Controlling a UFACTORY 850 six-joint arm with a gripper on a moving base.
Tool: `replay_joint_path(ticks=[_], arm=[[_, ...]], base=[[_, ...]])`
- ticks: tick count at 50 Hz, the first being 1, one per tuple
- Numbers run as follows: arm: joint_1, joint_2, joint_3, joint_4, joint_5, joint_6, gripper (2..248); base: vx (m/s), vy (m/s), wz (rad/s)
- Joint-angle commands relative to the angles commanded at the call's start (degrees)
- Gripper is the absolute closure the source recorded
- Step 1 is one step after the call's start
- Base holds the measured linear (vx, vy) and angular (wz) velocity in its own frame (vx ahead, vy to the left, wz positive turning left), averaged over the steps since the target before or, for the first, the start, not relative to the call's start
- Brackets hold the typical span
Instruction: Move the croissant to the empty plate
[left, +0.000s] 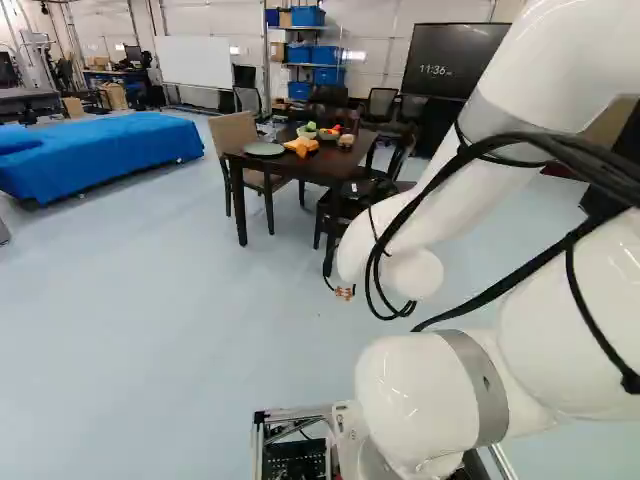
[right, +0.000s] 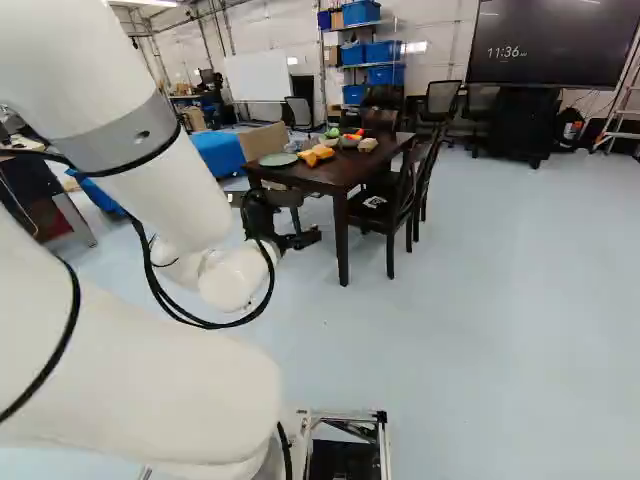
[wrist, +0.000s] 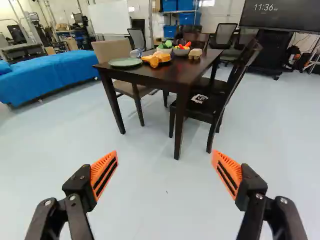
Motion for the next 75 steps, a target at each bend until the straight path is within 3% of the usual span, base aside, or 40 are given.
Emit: replay_joint_path(ticks=[75], arm=[[0.00,0.00,0.00,0.00,0.00,0.00,3]], base=[[0.110,0.022,-0.008]])
